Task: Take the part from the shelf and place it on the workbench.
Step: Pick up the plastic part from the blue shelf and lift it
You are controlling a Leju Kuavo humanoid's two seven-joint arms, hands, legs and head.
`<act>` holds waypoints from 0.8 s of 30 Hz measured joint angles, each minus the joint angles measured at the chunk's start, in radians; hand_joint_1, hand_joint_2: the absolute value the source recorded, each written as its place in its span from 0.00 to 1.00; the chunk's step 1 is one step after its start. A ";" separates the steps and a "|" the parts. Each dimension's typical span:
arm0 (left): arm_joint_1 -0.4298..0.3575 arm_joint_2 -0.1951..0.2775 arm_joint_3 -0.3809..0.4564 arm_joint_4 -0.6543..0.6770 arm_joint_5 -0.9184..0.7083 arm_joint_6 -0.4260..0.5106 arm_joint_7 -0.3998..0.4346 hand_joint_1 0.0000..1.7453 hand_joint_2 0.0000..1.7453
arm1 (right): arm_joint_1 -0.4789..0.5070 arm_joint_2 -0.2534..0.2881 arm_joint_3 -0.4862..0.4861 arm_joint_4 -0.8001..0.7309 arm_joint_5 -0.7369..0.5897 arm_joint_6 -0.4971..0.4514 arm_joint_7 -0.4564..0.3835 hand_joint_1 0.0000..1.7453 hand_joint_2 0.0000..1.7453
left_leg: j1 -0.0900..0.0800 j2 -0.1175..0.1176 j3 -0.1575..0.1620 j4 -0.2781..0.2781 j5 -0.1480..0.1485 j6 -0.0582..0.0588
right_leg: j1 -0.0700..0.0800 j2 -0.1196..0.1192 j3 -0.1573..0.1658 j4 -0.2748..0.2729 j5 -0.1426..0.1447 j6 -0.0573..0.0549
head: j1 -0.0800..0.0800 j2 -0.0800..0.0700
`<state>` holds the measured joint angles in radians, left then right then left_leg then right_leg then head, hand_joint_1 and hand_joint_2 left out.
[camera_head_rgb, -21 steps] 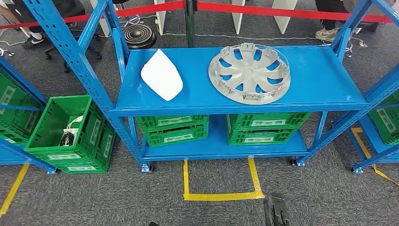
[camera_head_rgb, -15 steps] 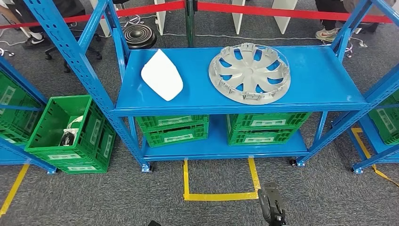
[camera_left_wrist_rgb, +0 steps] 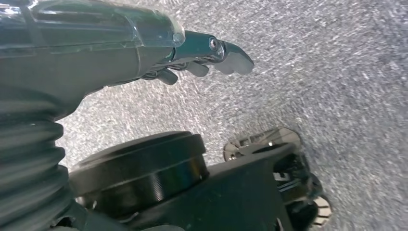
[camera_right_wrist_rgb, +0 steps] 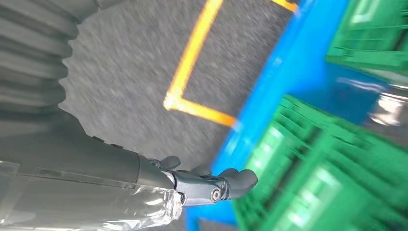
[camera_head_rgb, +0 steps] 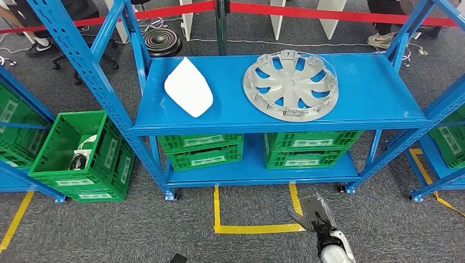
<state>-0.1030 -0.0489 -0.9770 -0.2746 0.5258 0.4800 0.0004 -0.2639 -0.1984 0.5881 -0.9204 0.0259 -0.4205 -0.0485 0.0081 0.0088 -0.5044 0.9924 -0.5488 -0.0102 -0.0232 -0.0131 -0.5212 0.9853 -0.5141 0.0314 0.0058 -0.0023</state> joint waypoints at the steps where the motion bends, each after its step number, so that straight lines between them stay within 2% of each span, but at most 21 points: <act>1: -0.002 -0.001 0.000 0.000 0.005 -0.002 -0.007 0.00 1.00 | 0.001 -0.002 -0.003 -0.022 0.031 -0.004 0.005 0.00 1.00 | 0.000 0.000 0.000 0.000 0.000 0.000 | 0.000 0.000 0.000 0.000 0.000 0.000 | 0.000 0.000; 6: -0.010 -0.003 0.000 0.000 0.032 -0.008 -0.041 0.00 1.00 | 0.008 -0.011 -0.019 -0.131 0.187 -0.032 0.042 0.00 1.00 | 0.000 -0.002 0.000 0.000 0.000 0.000 | 0.000 -0.001 0.000 0.000 0.000 0.000 | 0.000 0.000; 10: -0.016 -0.003 0.000 0.001 0.059 -0.015 -0.075 0.00 0.00 | 0.025 -0.011 -0.032 -0.227 0.300 -0.059 0.067 0.00 1.00 | 0.000 -0.003 0.000 0.000 0.000 0.000 | 0.000 -0.001 0.000 0.000 0.000 0.000 | 0.000 0.000; 17: -0.034 -0.001 0.004 0.001 0.139 -0.037 -0.169 0.00 0.00 | 0.074 0.009 -0.072 -0.406 0.423 -0.128 0.062 0.00 1.00 | 0.000 -0.005 -0.001 0.000 0.000 0.000 | 0.000 -0.002 0.000 0.000 0.000 0.000 | 0.000 0.000; 24: -0.047 0.006 0.031 0.001 0.235 -0.076 -0.287 0.00 0.00 | 0.147 0.046 -0.118 -0.573 0.447 -0.204 0.008 0.00 1.00 | 0.000 -0.006 -0.001 0.000 0.000 0.000 | 0.000 -0.002 0.000 0.000 0.000 0.000 | 0.000 0.000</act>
<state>-0.1500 -0.0431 -0.9461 -0.2739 0.7610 0.4042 -0.2868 -0.1172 -0.1521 0.4703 -1.4936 0.4731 -0.6247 -0.0408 0.0082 0.0032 -0.5051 0.9924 -0.5486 -0.0104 -0.0232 -0.0155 -0.5212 0.9854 -0.5142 0.0313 0.0057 -0.0023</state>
